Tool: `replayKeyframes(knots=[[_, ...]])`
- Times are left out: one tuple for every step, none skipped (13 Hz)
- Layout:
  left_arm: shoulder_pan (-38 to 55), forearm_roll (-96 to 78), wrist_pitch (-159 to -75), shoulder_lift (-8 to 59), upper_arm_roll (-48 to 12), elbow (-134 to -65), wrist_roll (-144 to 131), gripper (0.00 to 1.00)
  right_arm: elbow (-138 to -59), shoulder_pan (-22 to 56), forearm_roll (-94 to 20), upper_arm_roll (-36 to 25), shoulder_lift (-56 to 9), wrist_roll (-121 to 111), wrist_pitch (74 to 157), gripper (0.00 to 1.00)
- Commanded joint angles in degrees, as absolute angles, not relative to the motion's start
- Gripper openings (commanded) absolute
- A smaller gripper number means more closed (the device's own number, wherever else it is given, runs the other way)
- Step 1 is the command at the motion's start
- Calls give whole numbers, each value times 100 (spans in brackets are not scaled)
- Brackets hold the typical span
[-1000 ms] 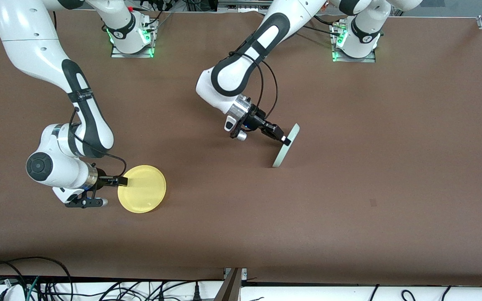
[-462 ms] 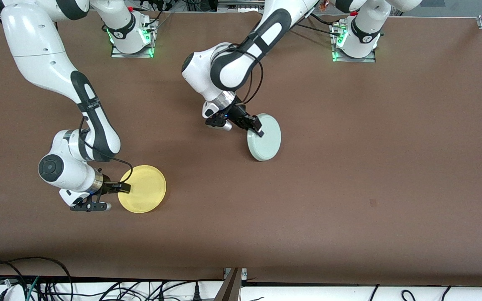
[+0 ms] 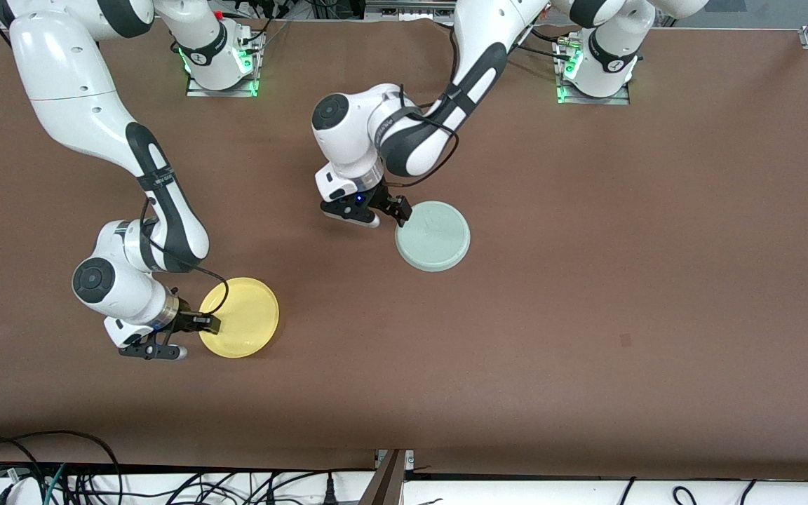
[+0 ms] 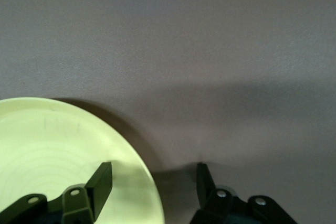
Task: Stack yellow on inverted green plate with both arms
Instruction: 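Flip the green plate upside down with the left gripper while the right gripper grips yellow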
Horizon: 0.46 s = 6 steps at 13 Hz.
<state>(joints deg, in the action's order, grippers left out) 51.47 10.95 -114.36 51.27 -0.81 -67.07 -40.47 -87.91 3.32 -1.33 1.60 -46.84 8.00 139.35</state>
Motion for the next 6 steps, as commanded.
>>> replayKeyframes(knots=[[4485, 756, -11251, 4626, -158, -6757, -3973, 100, -8675, 378, -149, 185, -4623, 1071, 13554, 89], [4178, 756, -11093, 4240, -150, -6924, -3955, 100, -8640, 421, -141, 185, -4623, 1307, 13483, 89], [3923, 756, -10987, 3958, -149, -7039, -3877, 100, -8640, 448, -141, 185, -4588, 1388, 13422, 89], [3737, 791, -10934, 3781, -123, -7049, -3745, 100, -8622, 448, -141, 185, -4536, 1380, 13247, 89], [3474, 791, -10812, 3570, -106, -7031, -3527, 100, -8613, 448, -132, 176, -4526, 1380, 13141, 89], [3132, 774, -10619, 3394, -123, -7023, -3185, 100, -8613, 448, -132, 176, -4500, 1380, 13140, 88]])
